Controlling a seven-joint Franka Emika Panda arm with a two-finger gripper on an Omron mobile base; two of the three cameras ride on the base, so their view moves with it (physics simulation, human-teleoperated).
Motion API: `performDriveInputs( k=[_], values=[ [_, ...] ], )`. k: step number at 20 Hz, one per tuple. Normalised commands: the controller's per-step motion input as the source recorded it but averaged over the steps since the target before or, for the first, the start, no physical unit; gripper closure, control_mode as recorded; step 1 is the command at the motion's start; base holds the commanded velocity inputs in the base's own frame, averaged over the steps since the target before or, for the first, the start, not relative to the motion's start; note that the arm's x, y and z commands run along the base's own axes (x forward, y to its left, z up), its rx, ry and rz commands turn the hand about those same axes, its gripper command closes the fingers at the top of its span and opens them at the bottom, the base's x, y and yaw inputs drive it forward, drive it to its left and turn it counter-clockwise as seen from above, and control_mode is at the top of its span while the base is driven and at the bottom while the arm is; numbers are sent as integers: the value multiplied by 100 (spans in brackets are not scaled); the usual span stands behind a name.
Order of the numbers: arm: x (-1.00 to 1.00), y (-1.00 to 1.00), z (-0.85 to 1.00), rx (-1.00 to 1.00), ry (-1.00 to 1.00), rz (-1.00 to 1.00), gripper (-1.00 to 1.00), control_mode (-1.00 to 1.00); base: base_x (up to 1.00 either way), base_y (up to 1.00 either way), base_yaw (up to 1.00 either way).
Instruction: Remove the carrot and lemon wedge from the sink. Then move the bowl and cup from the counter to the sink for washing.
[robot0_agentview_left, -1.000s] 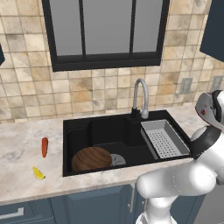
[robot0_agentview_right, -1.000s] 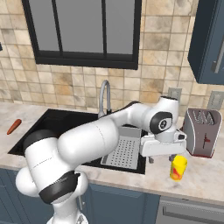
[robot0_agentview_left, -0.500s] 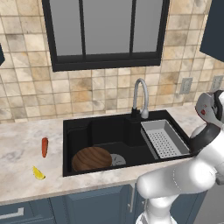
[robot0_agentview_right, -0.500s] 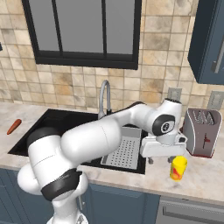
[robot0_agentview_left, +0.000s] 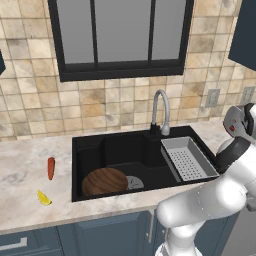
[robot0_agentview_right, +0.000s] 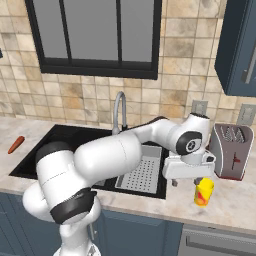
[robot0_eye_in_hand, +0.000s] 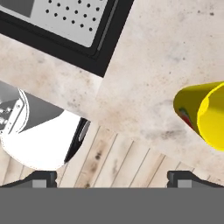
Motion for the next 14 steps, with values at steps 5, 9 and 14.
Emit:
performDriveInputs(
  k=[5,9,14],
  values=[
    [8,-9,-6,0,-6,0,-100,-100,0,0,0],
    [11,-11,-6,0,-6,0,-100,-100,0,0,0],
    [11,-9,-7,0,-4,0,-100,-100,0,0,0]
  ],
)
